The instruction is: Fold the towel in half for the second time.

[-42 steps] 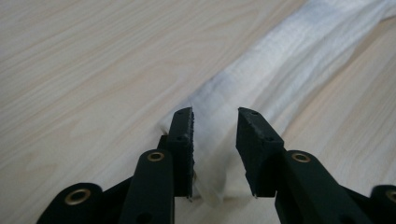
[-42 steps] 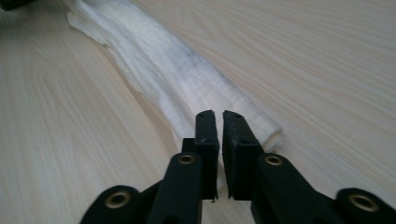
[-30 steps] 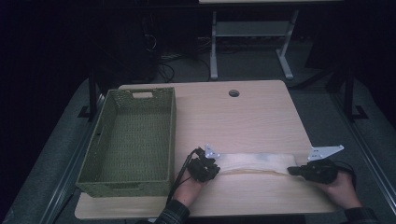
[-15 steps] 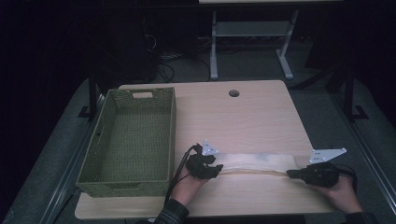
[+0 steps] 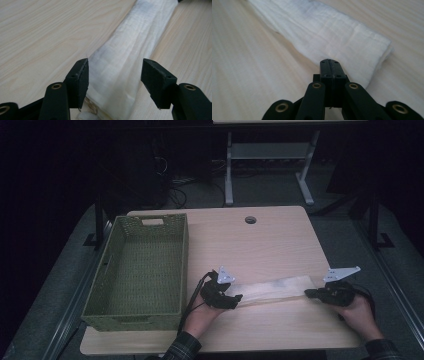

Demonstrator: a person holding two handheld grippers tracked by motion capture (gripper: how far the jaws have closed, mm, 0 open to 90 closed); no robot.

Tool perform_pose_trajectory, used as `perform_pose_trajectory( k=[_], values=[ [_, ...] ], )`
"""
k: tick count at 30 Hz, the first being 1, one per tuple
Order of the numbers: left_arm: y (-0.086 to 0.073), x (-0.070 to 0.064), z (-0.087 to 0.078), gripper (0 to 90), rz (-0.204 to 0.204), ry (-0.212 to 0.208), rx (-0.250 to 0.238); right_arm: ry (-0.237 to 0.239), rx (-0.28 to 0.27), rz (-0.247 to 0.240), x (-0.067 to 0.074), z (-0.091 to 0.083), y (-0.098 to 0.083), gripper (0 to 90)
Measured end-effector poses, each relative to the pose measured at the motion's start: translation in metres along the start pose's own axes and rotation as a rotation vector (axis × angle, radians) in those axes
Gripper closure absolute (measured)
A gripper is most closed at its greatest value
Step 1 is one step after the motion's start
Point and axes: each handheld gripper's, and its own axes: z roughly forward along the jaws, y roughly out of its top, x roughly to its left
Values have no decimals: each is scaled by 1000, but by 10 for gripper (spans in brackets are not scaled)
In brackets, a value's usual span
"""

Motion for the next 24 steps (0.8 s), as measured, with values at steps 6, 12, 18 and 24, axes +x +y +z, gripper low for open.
perform_pose_trajectory(
  k=[6, 12, 18, 24],
  values=[
    [2, 2, 1, 376, 3, 4, -4, -20, 0, 3, -17, 12, 16, 900],
    [3, 4, 4, 375, 5, 3, -1, -36, -17, 13, -33, 24, 34, 900],
    [3, 5, 4, 375, -1, 7, -12, -43, -24, 12, -44, 40, 54, 900],
    [4, 6, 4, 373, -2, 5, -13, -30, -45, 9, -55, 55, 68, 900]
  ],
)
